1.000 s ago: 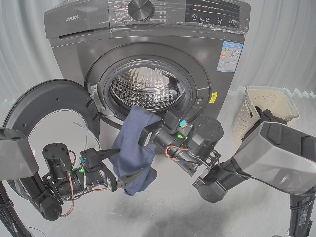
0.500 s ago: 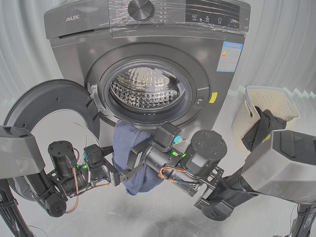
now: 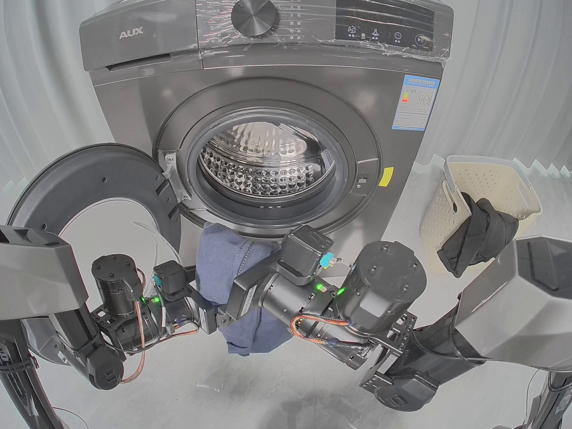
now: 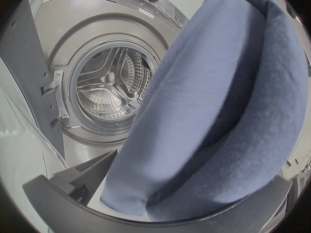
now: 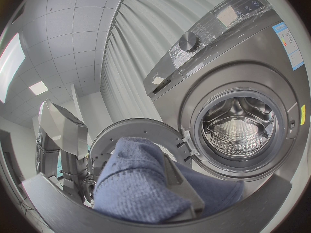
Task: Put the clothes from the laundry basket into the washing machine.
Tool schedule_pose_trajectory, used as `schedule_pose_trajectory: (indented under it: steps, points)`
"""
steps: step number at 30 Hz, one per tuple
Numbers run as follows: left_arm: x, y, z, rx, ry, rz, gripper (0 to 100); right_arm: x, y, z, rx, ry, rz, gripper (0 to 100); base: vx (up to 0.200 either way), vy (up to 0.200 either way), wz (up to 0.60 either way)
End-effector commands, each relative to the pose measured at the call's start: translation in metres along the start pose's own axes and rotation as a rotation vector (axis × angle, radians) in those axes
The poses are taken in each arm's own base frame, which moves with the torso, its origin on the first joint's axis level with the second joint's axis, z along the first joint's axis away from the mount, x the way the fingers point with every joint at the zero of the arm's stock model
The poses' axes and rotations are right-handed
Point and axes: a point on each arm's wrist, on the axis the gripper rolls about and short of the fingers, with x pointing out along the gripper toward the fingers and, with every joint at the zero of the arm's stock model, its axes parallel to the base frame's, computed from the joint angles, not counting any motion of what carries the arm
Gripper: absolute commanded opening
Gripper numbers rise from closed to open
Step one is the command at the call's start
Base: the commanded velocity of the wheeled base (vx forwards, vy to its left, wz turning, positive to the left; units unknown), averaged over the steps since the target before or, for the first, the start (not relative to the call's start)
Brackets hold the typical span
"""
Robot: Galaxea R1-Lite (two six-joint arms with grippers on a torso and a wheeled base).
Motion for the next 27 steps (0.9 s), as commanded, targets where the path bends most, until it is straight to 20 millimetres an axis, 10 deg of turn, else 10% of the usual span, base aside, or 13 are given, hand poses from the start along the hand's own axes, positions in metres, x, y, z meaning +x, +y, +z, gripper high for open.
schedule_pose_trajectory:
  steps: [1,10,11,27]
  points:
    - [0.002,-0.001,-0.002,-0.002,0.006,-0.005,100,0.000,0.001,-0.002,0.002,0.005,0.004,0,0.000,0.000,0.00]
    - [0.004,0.004,0.002,0.002,-0.015,0.011,100,0.000,0.001,-0.007,0.003,0.017,0.000,0,0.000,0.000,0.00]
    - [0.004,0.004,0.003,0.003,-0.018,0.011,0,0.000,0.001,-0.007,0.003,0.017,0.000,0,0.000,0.000,0.00]
    - [0.004,0.015,0.034,-0.019,-0.145,0.075,0,-0.021,-0.041,-0.001,-0.013,0.059,-0.118,0,0.000,0.000,0.00]
